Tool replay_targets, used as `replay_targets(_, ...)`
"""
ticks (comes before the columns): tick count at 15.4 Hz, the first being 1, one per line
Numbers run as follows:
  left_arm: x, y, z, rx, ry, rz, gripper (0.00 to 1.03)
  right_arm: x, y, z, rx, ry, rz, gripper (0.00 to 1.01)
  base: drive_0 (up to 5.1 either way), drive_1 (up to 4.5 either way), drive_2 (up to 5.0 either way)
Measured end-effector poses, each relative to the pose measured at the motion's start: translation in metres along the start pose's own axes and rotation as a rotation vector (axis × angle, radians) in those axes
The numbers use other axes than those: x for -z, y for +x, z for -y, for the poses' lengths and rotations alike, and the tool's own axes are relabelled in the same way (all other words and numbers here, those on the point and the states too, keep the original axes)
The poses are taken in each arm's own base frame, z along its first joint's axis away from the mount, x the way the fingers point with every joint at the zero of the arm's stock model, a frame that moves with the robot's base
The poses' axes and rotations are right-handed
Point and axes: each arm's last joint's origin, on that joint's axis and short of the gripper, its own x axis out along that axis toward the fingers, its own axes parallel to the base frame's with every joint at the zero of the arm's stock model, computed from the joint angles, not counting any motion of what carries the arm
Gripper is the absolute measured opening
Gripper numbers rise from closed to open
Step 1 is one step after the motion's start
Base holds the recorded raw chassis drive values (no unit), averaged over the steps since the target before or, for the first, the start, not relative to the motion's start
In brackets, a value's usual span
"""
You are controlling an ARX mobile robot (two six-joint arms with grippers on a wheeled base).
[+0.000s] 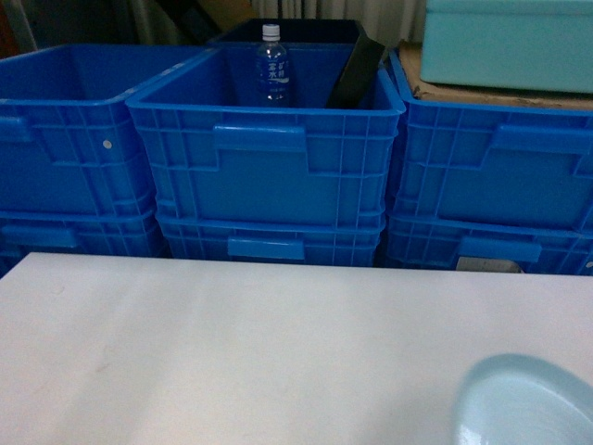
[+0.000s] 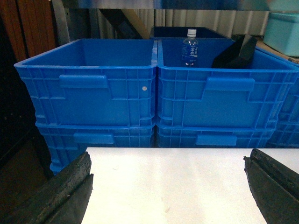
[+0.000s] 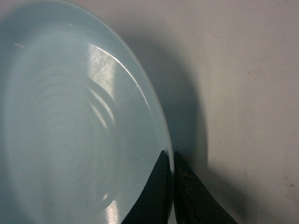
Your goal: Place blue tray on left shelf second layer neatly
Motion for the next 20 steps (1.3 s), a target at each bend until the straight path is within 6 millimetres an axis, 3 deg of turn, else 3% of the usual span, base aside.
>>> replay_targets(3,0.000,0.000,0.000,0.000,0.000,0.000,0.98,-0.001,-0.001,-0.001,-0.004,0.004,0.005,0.02,0.0,0.00,0.0)
replay_targets(5,0.000,0.000,0.000,0.000,0.000,0.000,0.98,-0.006,-0.001,-0.025,0.009,-0.001,-0.007,0.02,0.0,0.00,0.0)
replay_targets(7,0.000,0.000,0.000,0.000,0.000,0.000,0.98,-0.023,-0.012,-0.066,-0.045,-0.060,0.043,0.02,0.0,0.00,0.0)
replay_targets(8,0.000,0.000,0.000,0.000,0.000,0.000,0.98,-0.038,-0.026,-0.092,-0.073,-0.125,0.111,0.02,0.0,0.00,0.0)
replay_targets(9,0.000,0.000,0.000,0.000,0.000,0.000,0.98,-0.051,-0.055,-0.133,-0.101,-0.229,0.229,0.02,0.0,0.00,0.0)
replay_targets(10,0.000,0.000,0.000,0.000,0.000,0.000,0.98,-0.043,-0.073,-0.161,-0.040,-0.290,0.326,0.02,0.0,0.00,0.0)
replay_targets(11,0.000,0.000,0.000,0.000,0.000,0.000,0.98,-0.038,-0.080,-0.170,-0.024,-0.317,0.379,0.02,0.0,0.00,0.0)
replay_targets(14,0.000,0.000,0.000,0.000,0.000,0.000,0.98,-0.031,-0.097,-0.184,0.021,-0.337,0.489,0.02,0.0,0.00,0.0)
replay_targets(20,0.000,0.000,0.000,0.000,0.000,0.000,0.98,0.011,-0.106,-0.169,0.198,-0.329,0.624,0.02,0.0,0.00,0.0)
